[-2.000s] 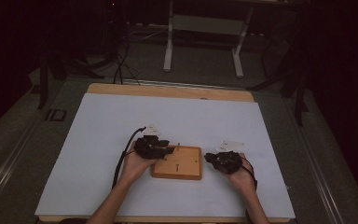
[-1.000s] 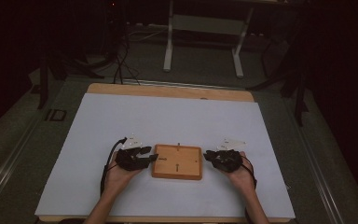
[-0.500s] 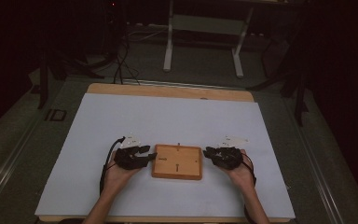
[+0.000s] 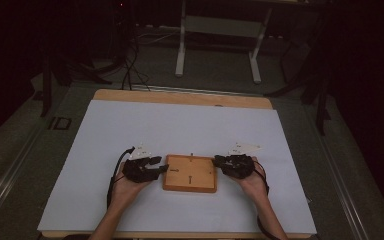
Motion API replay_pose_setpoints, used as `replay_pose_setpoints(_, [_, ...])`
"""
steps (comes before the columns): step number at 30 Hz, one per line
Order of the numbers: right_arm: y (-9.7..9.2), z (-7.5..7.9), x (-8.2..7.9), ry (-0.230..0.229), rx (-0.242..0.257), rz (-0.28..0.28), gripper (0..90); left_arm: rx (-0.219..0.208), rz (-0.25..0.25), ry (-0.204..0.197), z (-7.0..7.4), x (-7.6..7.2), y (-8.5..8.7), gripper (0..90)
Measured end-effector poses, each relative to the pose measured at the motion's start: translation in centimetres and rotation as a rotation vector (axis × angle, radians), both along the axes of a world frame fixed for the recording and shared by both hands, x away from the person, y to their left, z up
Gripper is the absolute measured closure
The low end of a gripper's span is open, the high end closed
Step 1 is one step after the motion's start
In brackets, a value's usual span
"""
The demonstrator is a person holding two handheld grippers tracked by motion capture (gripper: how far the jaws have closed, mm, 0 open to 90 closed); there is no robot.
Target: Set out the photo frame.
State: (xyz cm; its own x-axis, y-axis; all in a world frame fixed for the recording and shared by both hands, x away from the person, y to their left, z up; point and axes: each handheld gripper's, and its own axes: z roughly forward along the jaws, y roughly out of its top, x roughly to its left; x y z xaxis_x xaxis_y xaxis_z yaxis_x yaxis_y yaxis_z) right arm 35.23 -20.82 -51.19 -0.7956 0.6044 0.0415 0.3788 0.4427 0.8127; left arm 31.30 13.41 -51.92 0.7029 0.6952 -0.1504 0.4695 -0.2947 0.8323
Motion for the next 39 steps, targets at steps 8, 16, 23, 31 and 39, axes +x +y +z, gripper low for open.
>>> replay_pose_setpoints(8, [1.5,0.5,0.7,-0.002,0.012,0.029,74.6,0.002,-0.021,-0.001,0.1,-0.4,-0.2,53.5])
replay_pose_setpoints(16, [3.6,0.5,1.3,-0.003,0.012,0.067,74.9,0.004,-0.021,0.004,0.0,-0.7,-0.1,53.5])
replay_pose_setpoints(23, [5.1,0.3,1.6,0.001,0.012,0.088,77.9,0.004,-0.019,0.005,0.0,-0.7,-0.1,53.5])
replay_pose_setpoints(31, [6.4,0.1,1.8,0.006,0.013,0.116,79.4,0.008,-0.020,0.006,-0.1,-0.7,-0.1,53.5])
replay_pose_setpoints(39, [6.6,0.0,2.2,0.013,0.017,0.122,82.7,0.009,-0.018,0.007,-0.1,-0.6,-0.2,53.5])
